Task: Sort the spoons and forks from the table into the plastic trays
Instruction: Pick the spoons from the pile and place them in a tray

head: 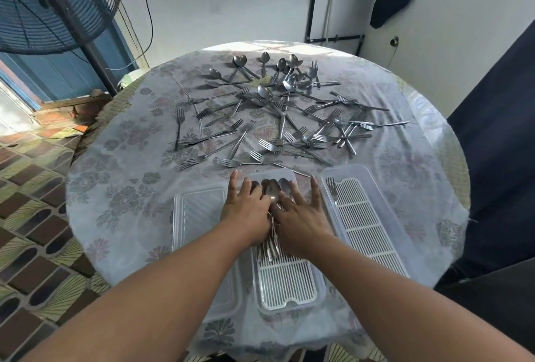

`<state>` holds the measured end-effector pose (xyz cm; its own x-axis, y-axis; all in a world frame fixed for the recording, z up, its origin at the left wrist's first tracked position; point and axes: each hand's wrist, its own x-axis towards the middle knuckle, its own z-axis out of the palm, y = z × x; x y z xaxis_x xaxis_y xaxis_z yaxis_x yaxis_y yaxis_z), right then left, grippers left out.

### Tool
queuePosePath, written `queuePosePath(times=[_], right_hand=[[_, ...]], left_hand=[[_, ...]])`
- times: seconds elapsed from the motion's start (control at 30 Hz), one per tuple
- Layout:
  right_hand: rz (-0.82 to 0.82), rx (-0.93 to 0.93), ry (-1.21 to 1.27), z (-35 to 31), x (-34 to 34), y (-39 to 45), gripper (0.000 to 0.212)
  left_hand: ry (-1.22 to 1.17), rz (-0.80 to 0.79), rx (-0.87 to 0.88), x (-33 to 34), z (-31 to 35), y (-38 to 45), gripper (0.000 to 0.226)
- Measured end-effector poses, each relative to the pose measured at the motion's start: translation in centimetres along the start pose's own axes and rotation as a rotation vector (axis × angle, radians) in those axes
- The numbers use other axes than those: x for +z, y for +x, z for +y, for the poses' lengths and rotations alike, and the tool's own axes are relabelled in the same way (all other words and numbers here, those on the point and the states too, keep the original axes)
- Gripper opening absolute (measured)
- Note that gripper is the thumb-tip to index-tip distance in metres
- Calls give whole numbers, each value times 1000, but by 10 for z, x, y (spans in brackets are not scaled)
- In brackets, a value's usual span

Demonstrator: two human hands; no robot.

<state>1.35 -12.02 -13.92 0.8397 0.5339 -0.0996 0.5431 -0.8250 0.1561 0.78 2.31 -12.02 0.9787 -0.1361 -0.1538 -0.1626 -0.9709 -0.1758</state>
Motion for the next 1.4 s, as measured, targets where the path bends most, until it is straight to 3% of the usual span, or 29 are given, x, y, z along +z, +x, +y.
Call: queuePosePath(times=[0.1,0.27,0.47,0.83,1.03,1.4], right_hand=[[-16,-6,21,-2,2,2,68],[-71,-6,37,-1,4,5,77],[-19,20,105,1,3,5,67],[232,280,594,-15,-34,32,42],[419,473,1107,-38,-59,80,30],[518,753,1405,-143,-120,186,25]], left_hand=[[-19,51,-28,-3,-8,-2,48],[40,-51,-20,-1,-15,-2,54],[46,-69,10,-2,-15,1,52],[-403,349,-170,-14,-45,8,35],[-849,443,-321,-46,-99,23,18],[-936,282,-265,-42,-264,42,20]])
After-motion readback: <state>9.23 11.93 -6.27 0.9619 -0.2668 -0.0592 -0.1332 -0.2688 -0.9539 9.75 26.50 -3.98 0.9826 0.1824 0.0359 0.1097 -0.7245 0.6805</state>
